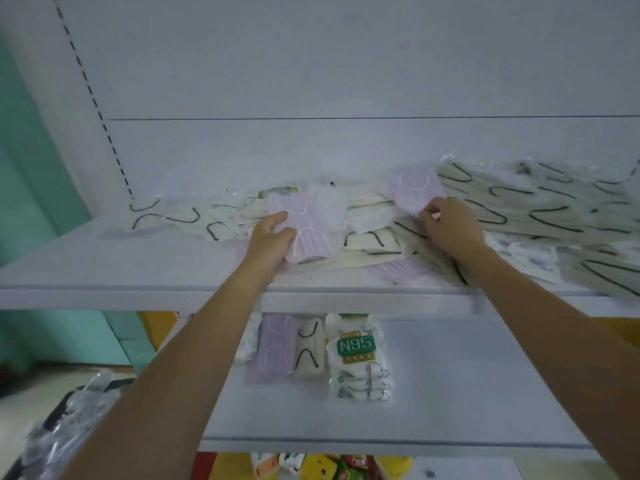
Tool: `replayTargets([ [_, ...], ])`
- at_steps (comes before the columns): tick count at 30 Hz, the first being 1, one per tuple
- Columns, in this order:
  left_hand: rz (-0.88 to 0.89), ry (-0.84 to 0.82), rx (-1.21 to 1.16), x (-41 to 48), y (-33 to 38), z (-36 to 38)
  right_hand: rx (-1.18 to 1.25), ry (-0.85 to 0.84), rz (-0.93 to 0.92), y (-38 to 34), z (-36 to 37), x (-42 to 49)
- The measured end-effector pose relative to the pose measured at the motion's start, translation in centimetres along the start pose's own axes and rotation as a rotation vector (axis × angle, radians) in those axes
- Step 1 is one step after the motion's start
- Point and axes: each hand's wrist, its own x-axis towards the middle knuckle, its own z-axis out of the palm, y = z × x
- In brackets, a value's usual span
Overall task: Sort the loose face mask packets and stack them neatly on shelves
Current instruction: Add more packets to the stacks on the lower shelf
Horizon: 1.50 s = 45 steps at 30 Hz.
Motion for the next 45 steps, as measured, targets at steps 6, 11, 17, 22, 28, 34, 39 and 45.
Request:
replayTargets([
  [6, -0.098, -0.03, -0.203, -0.5, 1.0, -0.2, 0.414, 0.019, -0.223, -6.0, 1.6, -2.7],
  [11, -0.056, -0.052, -0.221, -0.3, 0.7, -0.2, 0.276, -0.44, -0.464, -9.8, 4.8, -4.9],
  [17, 0.022, 0.085, -0.13, -0.3, -0.1, -0.6, 0.43, -0.221, -0.212, -10.6, 5.2, -0.4],
  [22, -0.017, 0.216, -0.067, -0.2, -0.1, -0.4, 0.132, -0.545, -0.147, -10.0, 7.3, 1.0],
  [28, -0.036, 0.232, -0.054, 0.3, -0.4, -0.1, 0.039, -0.456, -0.081, -10.3, 8.0, 0.7],
  [34, -0.041, 0.236, -0.074, 0.3, -0.3, -0.2, 0.062, -0.3, -0.061, -11.1, 7.1, 0.4],
  [39, -0.043, 0.191, -0.103, 0.0, -0.2, -0.4, 0.977, -0.091, 0.274, -10.9, 5.4, 0.1],
  [45, -0.049, 0.102, -0.198, -0.1, 0.5, -0.3, 1.566, -0.51, 0.683, -12.6, 4.3, -3.0],
])
